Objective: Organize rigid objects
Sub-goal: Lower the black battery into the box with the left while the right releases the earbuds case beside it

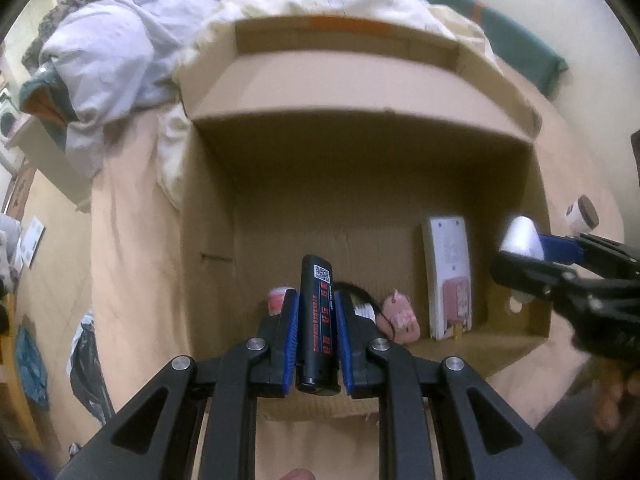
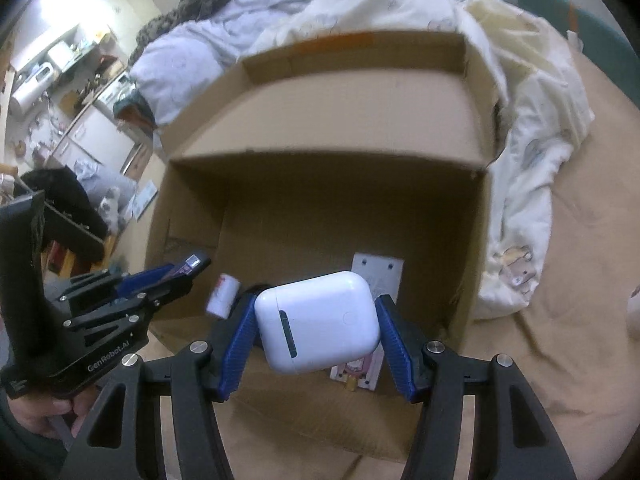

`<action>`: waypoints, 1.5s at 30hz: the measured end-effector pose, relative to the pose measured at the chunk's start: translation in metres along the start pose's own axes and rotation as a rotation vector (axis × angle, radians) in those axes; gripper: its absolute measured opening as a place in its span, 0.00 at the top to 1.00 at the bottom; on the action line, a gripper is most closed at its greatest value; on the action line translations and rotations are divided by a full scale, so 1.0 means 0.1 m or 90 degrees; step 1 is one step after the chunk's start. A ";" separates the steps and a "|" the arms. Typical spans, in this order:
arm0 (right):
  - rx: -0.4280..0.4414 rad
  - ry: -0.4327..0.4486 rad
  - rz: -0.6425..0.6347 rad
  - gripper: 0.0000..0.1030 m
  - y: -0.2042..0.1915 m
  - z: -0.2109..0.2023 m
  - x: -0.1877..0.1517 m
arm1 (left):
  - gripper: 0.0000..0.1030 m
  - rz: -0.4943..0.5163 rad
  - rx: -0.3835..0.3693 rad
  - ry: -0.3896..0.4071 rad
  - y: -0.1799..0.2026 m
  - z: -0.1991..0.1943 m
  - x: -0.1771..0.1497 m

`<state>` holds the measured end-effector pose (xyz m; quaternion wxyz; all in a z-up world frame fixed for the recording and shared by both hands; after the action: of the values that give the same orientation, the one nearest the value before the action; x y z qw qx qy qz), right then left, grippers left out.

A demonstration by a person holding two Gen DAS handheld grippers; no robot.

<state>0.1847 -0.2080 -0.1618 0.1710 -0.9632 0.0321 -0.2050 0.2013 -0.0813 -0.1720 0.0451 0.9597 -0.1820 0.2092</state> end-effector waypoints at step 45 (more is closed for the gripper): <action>-0.016 0.034 0.014 0.00 0.05 -0.14 -0.06 | 0.19 -0.006 0.032 0.019 0.02 -0.18 -0.05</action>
<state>0.1738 -0.2164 -0.1533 0.1599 -0.9590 0.0502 -0.2286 0.1897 -0.0785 -0.1575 0.0247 0.9582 -0.1717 0.2275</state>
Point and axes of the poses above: each gripper's, at about its wrist camera, not at the fingertips, and z roughly the way its jaws point, y to its right, x to its top, the point moved 8 cm from there along z, roughly the way its jaws point, and after that the axes turned 6 degrees about z, right-handed, at the moved point
